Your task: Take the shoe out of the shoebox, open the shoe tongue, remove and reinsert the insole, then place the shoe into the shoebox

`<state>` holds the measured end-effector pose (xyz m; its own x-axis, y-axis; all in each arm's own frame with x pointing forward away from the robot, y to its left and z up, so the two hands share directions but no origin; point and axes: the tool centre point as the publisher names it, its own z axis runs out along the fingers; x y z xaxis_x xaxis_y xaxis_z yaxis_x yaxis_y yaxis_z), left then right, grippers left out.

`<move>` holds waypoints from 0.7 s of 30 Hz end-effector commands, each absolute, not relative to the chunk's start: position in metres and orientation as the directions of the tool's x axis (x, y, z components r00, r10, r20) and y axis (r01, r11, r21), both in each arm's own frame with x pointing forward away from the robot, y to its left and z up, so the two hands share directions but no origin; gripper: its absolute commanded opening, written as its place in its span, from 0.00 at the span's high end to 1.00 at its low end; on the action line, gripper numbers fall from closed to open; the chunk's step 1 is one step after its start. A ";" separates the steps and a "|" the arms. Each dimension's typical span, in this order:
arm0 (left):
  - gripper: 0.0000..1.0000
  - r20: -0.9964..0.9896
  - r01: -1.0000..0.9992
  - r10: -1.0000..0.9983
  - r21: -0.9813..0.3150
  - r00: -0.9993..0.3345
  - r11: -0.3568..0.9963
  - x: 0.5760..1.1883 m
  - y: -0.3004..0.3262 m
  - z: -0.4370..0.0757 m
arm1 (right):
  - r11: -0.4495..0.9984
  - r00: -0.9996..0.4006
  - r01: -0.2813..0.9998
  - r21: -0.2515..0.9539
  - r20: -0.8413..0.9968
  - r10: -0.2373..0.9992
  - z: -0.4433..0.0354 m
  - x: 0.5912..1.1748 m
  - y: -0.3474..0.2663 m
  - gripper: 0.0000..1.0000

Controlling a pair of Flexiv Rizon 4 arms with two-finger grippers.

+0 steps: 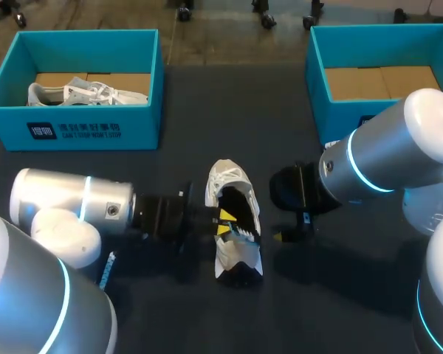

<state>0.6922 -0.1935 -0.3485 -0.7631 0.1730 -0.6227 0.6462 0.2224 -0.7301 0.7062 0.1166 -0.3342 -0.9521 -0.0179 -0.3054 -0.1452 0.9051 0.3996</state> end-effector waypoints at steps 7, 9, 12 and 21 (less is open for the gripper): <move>0.73 -0.633 0.657 0.178 -0.731 -0.753 0.183 0.678 -0.193 -0.328 | 0.905 -0.952 -0.146 0.400 -0.307 -0.017 -0.334 0.705 0.116 0.00; 0.74 -0.632 0.658 0.185 -0.732 -0.752 0.175 0.675 -0.194 -0.326 | 0.905 -0.952 -0.146 0.400 -0.307 -0.017 -0.334 0.705 0.116 0.00; 0.78 -0.628 0.656 0.195 -0.736 -0.753 0.166 0.672 -0.198 -0.326 | 0.905 -0.952 -0.146 0.400 -0.307 -0.017 -0.334 0.705 0.116 0.00; 1.00 -0.620 0.655 0.222 -0.737 -0.753 0.164 0.672 -0.202 -0.345 | 0.905 -0.952 -0.146 0.400 -0.307 -0.017 -0.334 0.705 0.116 0.00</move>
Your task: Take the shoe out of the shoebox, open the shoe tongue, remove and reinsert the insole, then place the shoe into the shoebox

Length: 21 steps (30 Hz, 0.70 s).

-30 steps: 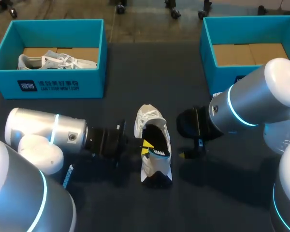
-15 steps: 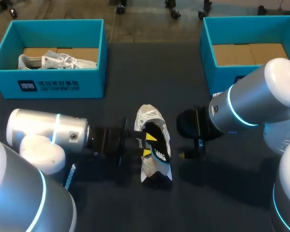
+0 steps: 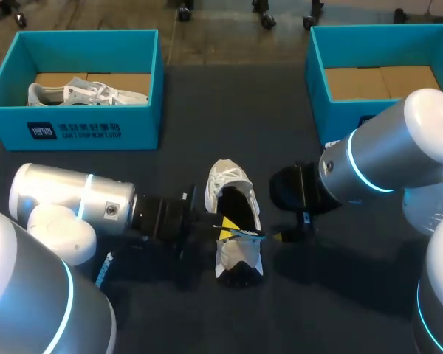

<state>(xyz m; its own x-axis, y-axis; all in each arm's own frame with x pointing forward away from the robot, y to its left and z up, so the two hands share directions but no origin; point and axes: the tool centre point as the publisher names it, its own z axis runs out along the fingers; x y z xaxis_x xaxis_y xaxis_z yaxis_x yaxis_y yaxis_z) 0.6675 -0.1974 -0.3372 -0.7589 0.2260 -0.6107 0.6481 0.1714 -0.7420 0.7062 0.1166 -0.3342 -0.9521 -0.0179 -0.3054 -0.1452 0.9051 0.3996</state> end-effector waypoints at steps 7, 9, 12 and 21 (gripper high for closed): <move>1.00 -0.648 0.683 0.218 -0.710 -0.730 0.175 0.683 -0.200 -0.357 | 0.905 -0.952 -0.146 0.400 -0.307 -0.017 -0.334 0.705 0.116 0.00; 1.00 -0.654 0.688 0.215 -0.703 -0.725 0.179 0.687 -0.199 -0.359 | 0.905 -0.952 -0.146 0.400 -0.307 -0.017 -0.334 0.705 0.116 0.00; 1.00 -0.656 0.689 0.212 -0.698 -0.724 0.194 0.693 -0.197 -0.361 | 0.905 -0.952 -0.146 0.400 -0.307 -0.017 -0.334 0.705 0.116 0.00; 0.73 -0.662 0.692 0.204 -0.699 -0.721 0.180 0.688 -0.197 -0.350 | 0.905 -0.952 -0.146 0.400 -0.307 -0.017 -0.334 0.705 0.116 0.00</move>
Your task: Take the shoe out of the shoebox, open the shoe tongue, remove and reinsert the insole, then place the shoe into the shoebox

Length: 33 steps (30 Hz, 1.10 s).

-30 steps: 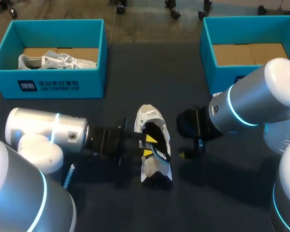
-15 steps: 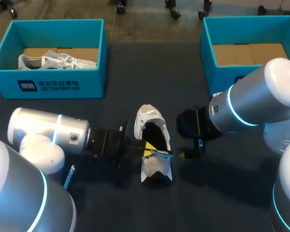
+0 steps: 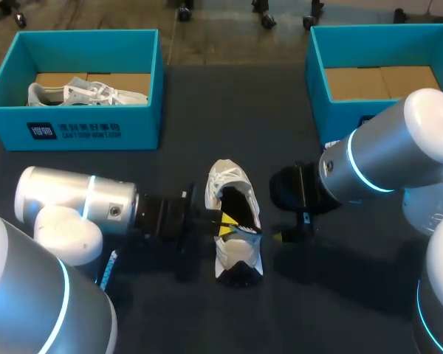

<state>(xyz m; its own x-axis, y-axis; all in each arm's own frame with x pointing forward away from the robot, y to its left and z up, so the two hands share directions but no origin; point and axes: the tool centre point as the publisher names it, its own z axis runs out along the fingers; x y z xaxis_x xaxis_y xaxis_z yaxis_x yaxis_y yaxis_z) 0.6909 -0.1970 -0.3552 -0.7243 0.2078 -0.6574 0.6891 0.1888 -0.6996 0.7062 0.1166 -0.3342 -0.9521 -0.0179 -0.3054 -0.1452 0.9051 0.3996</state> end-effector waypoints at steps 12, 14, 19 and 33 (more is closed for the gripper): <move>0.86 -0.668 0.699 0.220 -0.705 -0.711 0.120 0.670 -0.205 -0.331 | 0.905 -0.952 -0.146 0.400 -0.307 -0.017 -0.334 0.705 0.116 0.00; 0.96 -0.664 0.698 0.230 -0.707 -0.711 0.115 0.668 -0.208 -0.333 | 0.905 -0.952 -0.146 0.400 -0.307 -0.017 -0.334 0.705 0.116 0.00; 1.00 -0.664 0.701 0.245 -0.703 -0.707 0.119 0.671 -0.208 -0.343 | 0.905 -0.952 -0.146 0.400 -0.307 -0.017 -0.334 0.705 0.116 0.00; 1.00 -0.688 0.725 0.236 -0.670 -0.686 0.156 0.693 -0.195 -0.361 | 0.905 -0.952 -0.146 0.400 -0.307 -0.017 -0.334 0.705 0.116 0.00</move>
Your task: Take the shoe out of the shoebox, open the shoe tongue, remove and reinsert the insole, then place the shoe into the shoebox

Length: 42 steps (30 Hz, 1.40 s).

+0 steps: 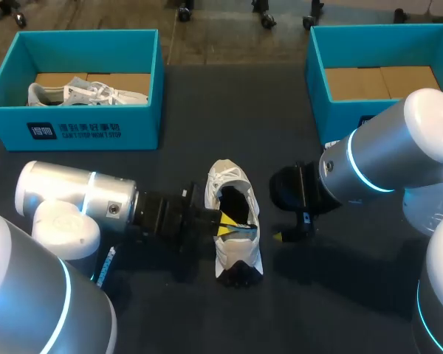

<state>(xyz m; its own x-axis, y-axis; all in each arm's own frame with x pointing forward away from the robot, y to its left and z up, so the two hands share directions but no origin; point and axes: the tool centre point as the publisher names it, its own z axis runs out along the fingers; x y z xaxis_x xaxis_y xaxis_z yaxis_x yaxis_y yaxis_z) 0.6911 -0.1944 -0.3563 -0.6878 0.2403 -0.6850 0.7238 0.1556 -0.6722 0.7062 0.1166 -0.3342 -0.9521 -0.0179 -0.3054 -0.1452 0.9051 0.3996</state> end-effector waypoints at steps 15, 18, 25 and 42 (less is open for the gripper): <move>0.76 -0.691 0.723 0.228 -0.683 -0.686 0.106 0.671 -0.199 -0.334 | 0.905 -0.952 -0.146 0.400 -0.307 -0.017 -0.334 0.705 0.116 0.00; 0.85 -0.689 0.723 0.236 -0.684 -0.685 0.099 0.667 -0.201 -0.334 | 0.905 -0.952 -0.146 0.400 -0.307 -0.017 -0.334 0.705 0.116 0.00; 1.00 -0.675 0.713 0.253 -0.694 -0.693 0.103 0.668 -0.204 -0.345 | 0.905 -0.952 -0.146 0.400 -0.307 -0.017 -0.334 0.705 0.116 0.00; 0.43 -0.663 0.705 0.257 -0.697 -0.703 0.128 0.669 -0.195 -0.339 | 0.905 -0.952 -0.146 0.400 -0.307 -0.017 -0.334 0.705 0.116 0.00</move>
